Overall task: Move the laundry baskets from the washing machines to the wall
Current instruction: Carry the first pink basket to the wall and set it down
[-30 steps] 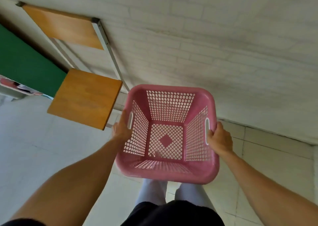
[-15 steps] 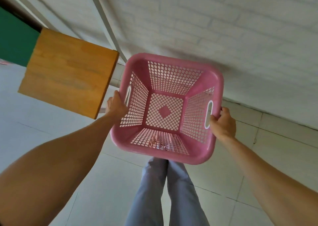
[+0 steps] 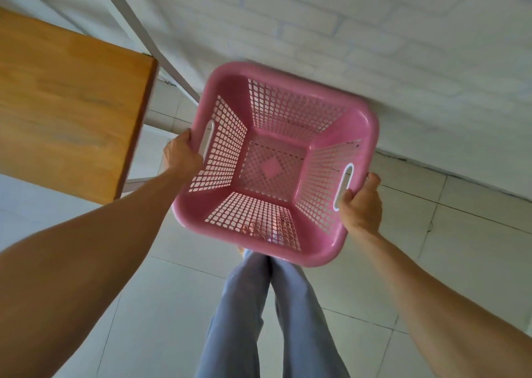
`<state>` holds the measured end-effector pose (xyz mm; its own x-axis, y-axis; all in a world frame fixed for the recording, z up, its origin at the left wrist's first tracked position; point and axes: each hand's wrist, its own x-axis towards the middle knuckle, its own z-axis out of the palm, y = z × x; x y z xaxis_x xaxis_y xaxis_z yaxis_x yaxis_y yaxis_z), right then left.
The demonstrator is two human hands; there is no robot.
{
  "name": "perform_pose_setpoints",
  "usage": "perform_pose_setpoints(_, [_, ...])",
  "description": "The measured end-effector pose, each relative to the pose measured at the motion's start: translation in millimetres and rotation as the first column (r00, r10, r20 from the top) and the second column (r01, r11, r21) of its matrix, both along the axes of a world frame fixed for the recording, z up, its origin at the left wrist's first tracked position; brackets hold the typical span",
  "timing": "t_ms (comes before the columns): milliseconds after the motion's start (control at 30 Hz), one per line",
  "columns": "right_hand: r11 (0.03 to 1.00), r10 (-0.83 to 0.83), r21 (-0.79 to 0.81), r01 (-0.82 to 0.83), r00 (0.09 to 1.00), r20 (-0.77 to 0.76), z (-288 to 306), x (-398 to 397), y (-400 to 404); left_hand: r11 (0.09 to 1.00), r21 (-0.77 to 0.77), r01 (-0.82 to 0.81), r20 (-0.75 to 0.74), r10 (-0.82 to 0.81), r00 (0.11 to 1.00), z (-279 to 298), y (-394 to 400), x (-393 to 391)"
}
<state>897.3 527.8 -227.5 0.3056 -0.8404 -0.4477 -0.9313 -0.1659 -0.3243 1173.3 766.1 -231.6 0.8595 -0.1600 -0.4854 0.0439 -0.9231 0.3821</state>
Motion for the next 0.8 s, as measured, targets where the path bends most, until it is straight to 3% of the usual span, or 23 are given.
perform_pose_setpoints(267, [0.995, -0.035, 0.095, 0.039, 0.998, -0.044, 8, -8, -4, 0.996, 0.024, 0.083, -0.06, -0.081, 0.995, 13, -4, -8])
perform_pose_setpoints(467, [0.992, 0.003, 0.125, 0.004, 0.998, -0.055, 48, -9, 0, 0.989, -0.026, 0.143, -0.052, -0.144, 0.988, 59, -12, -37])
perform_pose_setpoints(700, [0.992, -0.045, 0.122, 0.039, 0.998, 0.049, 145, -29, 32, 0.939, -0.179, 0.292, -0.175, -0.323, 0.93, 145, -37, -118])
perform_pose_setpoints(800, [0.988, -0.108, 0.116, 0.1, 0.992, 0.066, 185, -51, 50, 0.865, -0.213, 0.455, -0.169, -0.491, 0.854, 187, -49, -149])
